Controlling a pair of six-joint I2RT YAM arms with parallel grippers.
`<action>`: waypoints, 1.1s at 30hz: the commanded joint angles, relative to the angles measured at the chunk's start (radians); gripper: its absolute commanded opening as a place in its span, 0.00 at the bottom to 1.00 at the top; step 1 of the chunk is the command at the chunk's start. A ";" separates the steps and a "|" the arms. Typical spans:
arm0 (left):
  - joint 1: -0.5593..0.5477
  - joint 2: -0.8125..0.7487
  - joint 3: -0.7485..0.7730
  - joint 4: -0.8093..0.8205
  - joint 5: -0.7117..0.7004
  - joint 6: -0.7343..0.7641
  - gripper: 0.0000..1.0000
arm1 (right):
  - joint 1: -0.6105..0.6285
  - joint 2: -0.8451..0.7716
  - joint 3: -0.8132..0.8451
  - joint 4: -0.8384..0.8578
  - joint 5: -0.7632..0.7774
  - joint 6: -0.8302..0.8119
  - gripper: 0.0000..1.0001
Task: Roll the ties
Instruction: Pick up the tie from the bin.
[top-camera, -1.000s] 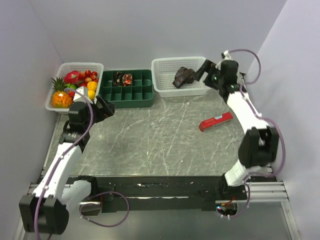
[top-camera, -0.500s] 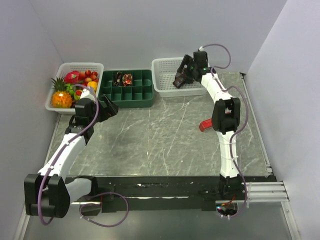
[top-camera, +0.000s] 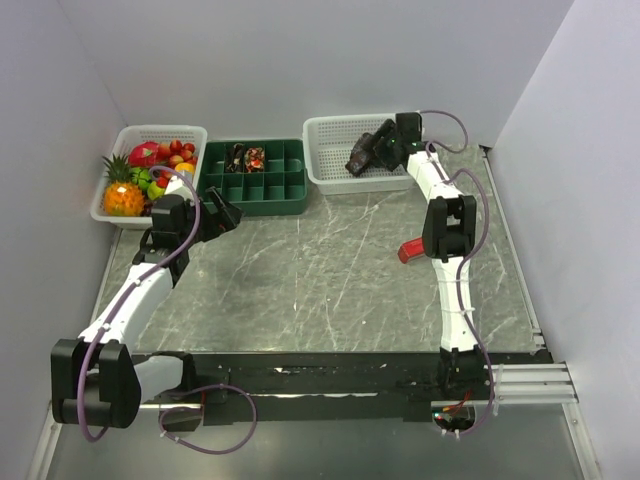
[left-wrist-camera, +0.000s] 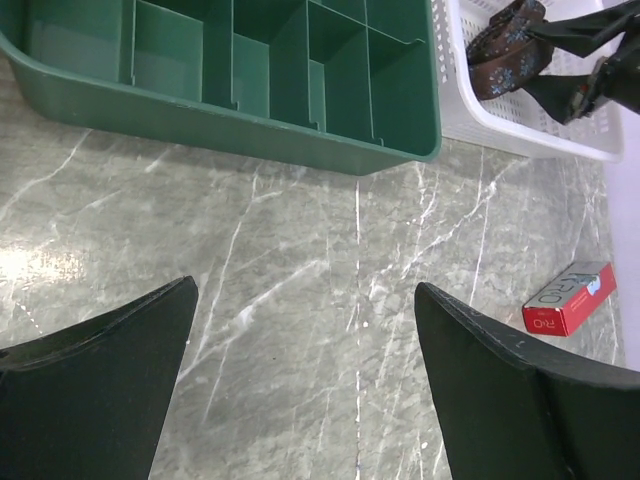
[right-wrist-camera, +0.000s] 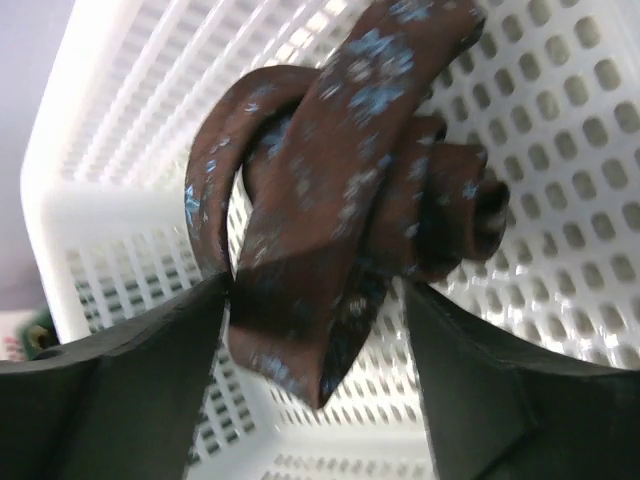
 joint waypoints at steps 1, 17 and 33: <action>0.003 -0.007 0.006 0.045 0.028 0.003 0.96 | -0.024 0.067 0.071 0.064 -0.085 0.139 0.62; 0.003 -0.111 -0.024 0.028 0.068 -0.017 0.96 | -0.025 -0.316 -0.065 0.239 -0.244 0.020 0.00; 0.003 -0.383 -0.030 -0.152 0.031 -0.032 0.96 | 0.338 -0.925 -0.400 0.121 -0.421 -0.272 0.00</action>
